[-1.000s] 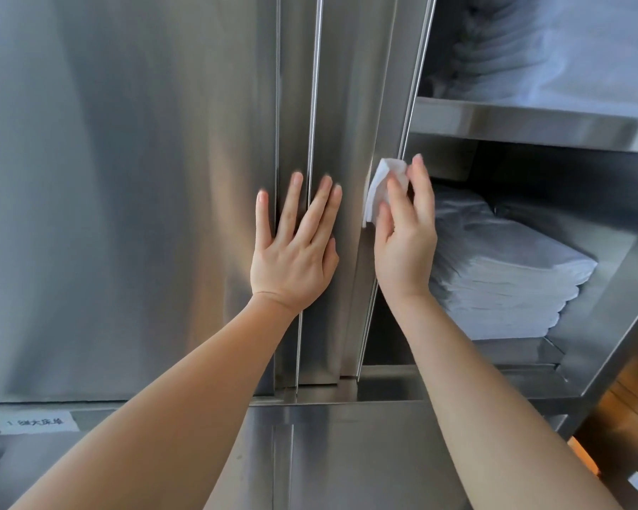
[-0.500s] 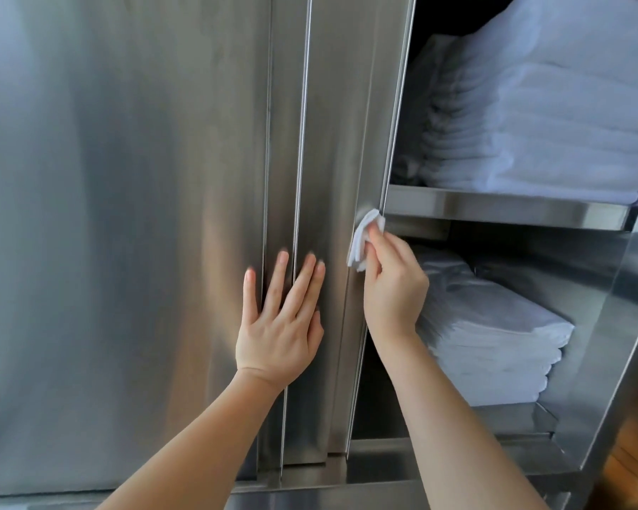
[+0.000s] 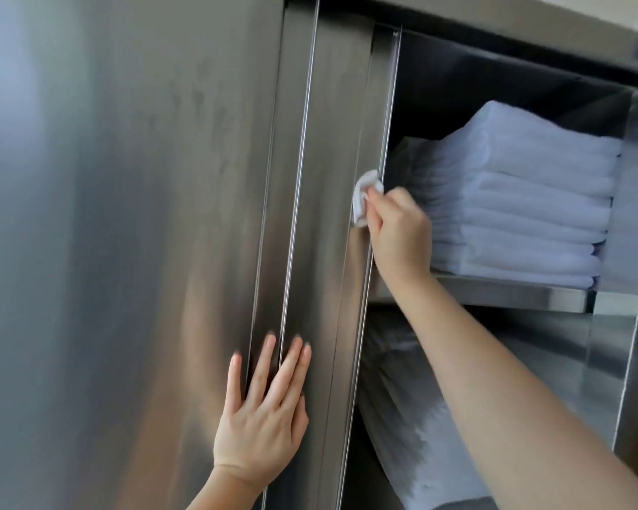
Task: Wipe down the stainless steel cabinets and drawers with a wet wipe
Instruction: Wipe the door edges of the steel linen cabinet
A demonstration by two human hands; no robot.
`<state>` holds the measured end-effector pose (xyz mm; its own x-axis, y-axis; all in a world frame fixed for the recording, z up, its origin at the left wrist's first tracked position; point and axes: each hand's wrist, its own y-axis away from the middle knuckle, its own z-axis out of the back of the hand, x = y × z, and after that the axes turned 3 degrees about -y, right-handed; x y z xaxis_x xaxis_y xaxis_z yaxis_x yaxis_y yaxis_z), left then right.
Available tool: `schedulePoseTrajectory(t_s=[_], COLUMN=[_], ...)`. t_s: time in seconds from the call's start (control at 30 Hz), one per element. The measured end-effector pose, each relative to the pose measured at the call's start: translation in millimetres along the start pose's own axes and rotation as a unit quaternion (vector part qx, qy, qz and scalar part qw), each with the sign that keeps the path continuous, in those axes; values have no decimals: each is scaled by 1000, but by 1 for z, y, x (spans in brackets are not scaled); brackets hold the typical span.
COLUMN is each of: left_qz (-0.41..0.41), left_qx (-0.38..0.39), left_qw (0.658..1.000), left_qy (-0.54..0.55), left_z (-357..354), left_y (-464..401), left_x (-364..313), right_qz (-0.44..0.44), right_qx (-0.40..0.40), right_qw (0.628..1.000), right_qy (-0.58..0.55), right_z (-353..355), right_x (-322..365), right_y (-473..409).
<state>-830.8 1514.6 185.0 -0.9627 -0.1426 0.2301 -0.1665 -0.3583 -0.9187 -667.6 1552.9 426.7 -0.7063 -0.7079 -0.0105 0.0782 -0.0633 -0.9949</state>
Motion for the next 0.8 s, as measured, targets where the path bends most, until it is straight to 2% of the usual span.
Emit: schedulePoseTrajectory(t_s=[0.13, 0.27, 0.43, 0.53, 0.67, 0.8], left_qz=[3, 9, 10, 9, 7, 5], left_qx=[-24, -58, -89, -96, -96, -96], left_qw=[999, 997, 993, 992, 991, 992], left_qy=[-24, -52, -74, -83, -87, -84], left_z=[-1, 2, -2, -1, 1, -3], left_y=[0, -1, -5, -6, -4, -4], left_x=[0, 0, -2, -2, -3, -3], right_qz=[-5, -3, 8, 0, -15, -10], right_qx=[-12, -16, -17, -32, -36, -22], right_qw=[999, 1000, 995, 996, 998, 993], right_qy=[34, 13, 98, 81, 40, 119], right_z=[-2, -1, 5, 5, 0, 10], right_x=[-5, -3, -7, -8, -8, -5], right_y=[-66, -42, -107, -132, -107, -152])
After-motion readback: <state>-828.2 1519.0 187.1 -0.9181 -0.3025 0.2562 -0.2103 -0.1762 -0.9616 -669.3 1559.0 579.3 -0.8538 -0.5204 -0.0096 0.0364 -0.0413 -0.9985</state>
